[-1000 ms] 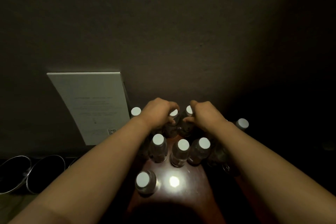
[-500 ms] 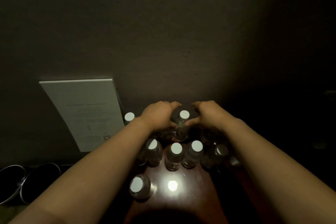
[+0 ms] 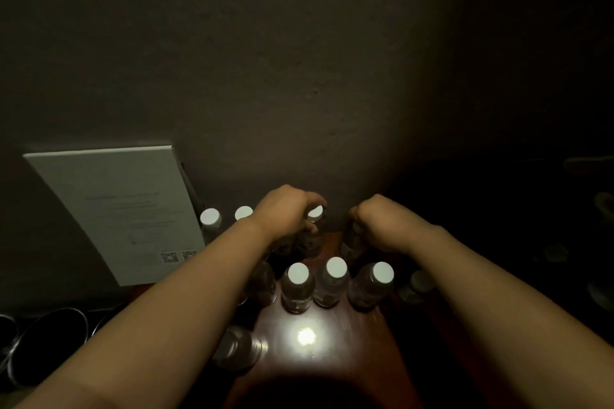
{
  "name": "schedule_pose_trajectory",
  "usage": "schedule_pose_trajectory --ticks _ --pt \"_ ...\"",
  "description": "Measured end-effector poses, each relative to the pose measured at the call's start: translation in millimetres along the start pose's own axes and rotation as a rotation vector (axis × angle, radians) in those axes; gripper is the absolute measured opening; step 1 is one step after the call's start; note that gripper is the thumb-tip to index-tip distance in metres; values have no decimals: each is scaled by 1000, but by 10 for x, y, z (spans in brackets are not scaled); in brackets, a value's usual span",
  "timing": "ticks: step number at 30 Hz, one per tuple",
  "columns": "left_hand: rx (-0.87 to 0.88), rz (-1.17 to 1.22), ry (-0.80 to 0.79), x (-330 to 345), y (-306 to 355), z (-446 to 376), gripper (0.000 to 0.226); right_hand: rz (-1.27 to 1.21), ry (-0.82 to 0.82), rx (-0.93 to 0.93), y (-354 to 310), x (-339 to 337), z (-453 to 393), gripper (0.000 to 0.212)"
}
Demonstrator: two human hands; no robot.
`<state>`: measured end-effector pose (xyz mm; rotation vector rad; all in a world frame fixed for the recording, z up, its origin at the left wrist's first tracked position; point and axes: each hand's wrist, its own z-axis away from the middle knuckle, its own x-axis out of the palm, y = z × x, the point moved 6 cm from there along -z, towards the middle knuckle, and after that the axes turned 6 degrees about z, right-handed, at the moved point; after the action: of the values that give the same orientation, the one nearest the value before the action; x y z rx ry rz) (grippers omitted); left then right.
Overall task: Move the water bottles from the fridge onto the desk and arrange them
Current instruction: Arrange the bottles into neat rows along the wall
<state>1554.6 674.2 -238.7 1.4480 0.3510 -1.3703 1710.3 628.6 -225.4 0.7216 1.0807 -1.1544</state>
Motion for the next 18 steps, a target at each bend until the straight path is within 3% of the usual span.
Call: schedule_pose_trajectory --ticks 3,6,18 --pt "-3 18 13 13 -19 -11 59 -33 21 -47 -67 -29 -90 11" --pt "1 13 26 18 -26 -16 56 -74 13 -93 -133 -81 -160 23" --pt "2 -6 26 13 -18 -16 53 -100 78 -152 -118 -154 -176 17"
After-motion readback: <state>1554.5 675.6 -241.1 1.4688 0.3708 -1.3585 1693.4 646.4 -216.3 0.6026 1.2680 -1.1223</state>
